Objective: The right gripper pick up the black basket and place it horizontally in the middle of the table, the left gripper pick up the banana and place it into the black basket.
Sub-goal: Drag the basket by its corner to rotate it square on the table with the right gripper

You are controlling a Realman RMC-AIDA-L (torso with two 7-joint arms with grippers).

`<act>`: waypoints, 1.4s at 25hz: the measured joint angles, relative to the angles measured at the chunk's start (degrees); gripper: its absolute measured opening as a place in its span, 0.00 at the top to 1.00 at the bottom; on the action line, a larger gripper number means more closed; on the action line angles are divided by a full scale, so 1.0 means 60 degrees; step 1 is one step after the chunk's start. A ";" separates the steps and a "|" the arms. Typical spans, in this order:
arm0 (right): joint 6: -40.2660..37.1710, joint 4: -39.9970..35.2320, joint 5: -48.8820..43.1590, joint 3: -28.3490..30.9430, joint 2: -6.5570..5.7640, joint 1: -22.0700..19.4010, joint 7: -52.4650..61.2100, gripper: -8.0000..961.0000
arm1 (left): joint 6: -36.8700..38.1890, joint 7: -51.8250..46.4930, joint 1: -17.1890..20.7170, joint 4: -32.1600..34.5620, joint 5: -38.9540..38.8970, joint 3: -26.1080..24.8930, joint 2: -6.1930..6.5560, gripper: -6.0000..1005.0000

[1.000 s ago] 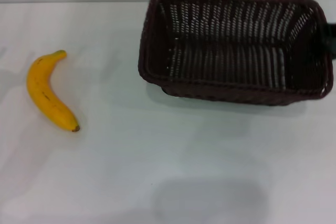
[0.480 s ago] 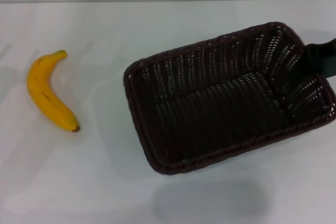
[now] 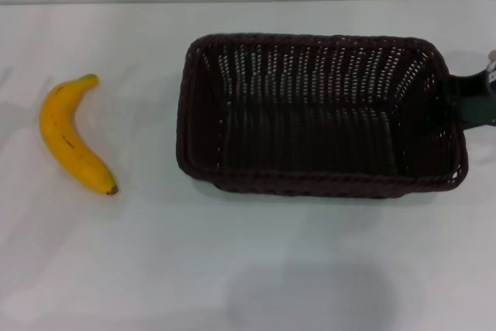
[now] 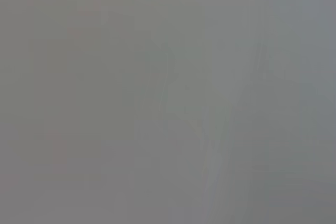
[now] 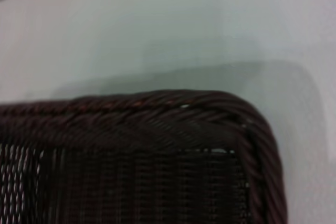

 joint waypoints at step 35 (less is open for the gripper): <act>0.0378 -0.0250 0.1162 -0.1468 -0.0157 -0.0401 -0.0406 0.79 | -0.0271 0.0036 0.0090 0.0001 -0.0001 0.0000 -0.0059 0.22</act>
